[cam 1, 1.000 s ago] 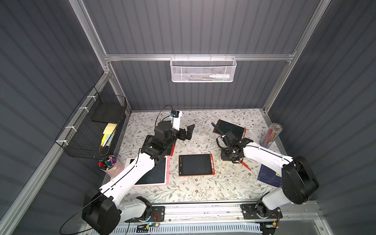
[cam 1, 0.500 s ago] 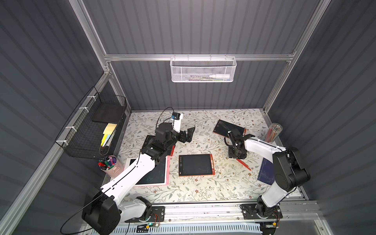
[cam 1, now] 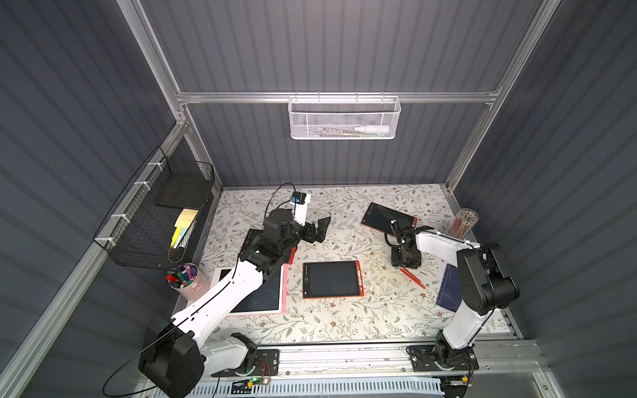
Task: Place the stylus back onto the writing tablet
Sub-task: Pick up the stylus from the center of the board.
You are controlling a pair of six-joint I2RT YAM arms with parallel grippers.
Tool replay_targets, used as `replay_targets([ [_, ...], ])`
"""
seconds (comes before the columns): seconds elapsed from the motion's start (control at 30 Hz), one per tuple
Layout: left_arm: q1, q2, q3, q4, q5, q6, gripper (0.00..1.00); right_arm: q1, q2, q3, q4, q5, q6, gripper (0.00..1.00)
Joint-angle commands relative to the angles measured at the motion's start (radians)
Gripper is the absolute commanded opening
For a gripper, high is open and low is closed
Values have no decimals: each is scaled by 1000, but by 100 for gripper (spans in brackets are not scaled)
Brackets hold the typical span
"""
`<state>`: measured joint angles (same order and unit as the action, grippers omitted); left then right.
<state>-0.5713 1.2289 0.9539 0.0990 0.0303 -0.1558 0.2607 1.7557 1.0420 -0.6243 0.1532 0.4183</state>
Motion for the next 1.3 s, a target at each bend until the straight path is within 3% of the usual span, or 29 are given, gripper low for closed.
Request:
replay_targets([
  [0.0,4,3,-5,11,14,21,99,-26,28,7,1,-7,7,45],
  [0.27,4,4,1,10,13,18,99,-71,53,9,12,-23,20,30],
  [0.63,4,4,-6,17,16,13,99,-156,66,4,4,19,51,26],
  [1.03,4,11,-12,24,29,21,99,-169,-42,-92,-18,-56,54,34],
  [1.27,5,6,-18,28,36,24,99,-170,-50,-96,-61,-81,70,24],
])
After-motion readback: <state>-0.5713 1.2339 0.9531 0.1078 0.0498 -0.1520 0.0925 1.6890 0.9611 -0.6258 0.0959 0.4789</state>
